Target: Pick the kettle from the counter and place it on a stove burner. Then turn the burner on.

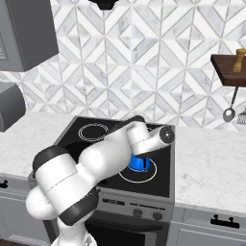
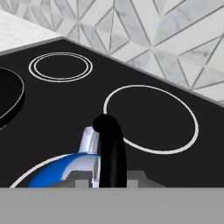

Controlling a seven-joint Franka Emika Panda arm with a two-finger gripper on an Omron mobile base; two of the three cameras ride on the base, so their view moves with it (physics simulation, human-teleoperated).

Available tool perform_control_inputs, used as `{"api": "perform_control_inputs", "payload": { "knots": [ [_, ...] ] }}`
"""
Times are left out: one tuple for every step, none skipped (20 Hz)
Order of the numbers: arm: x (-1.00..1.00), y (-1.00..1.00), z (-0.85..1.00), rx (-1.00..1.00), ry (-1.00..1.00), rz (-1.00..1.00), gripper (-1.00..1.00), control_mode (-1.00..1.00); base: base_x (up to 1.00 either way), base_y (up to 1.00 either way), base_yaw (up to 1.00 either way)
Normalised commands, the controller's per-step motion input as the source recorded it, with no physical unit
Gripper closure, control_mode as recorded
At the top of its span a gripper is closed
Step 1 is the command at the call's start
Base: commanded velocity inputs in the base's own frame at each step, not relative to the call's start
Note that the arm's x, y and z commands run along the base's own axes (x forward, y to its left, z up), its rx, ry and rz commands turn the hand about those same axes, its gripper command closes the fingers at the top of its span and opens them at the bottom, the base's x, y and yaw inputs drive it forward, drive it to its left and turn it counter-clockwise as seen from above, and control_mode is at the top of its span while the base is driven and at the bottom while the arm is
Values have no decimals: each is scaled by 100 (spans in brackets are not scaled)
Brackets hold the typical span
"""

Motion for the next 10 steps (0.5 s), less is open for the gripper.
{"api": "perform_control_inputs", "payload": {
  "knots": [
    [19, 0, -43, -1, 3, 0, -100, -100, 0, 0, 0],
    [9, 0, -43, -2, 3, 0, -100, -100, 0, 0, 0],
    [0, 0, -37, -2, 1, 0, -100, -100, 0, 0, 0],
    [0, 0, -30, -3, 0, 0, -100, -100, 0, 0, 0],
    [-10, 0, -9, 0, 0, 0, -100, -100, 0, 0, 0],
    [-15, 0, 0, 0, 0, 0, -100, -100, 0, 0, 0],
    [-24, 0, 0, 0, 0, 0, -100, -100, 0, 0, 0],
    [-26, 0, 0, 0, 0, 0, -100, -100, 0, 0, 0],
    [-26, 0, 0, 0, 0, 0, -100, -100, 0, 0, 0],
    [-26, 0, 0, 0, 0, 0, -100, -100, 0, 0, 0]
  ]
}}
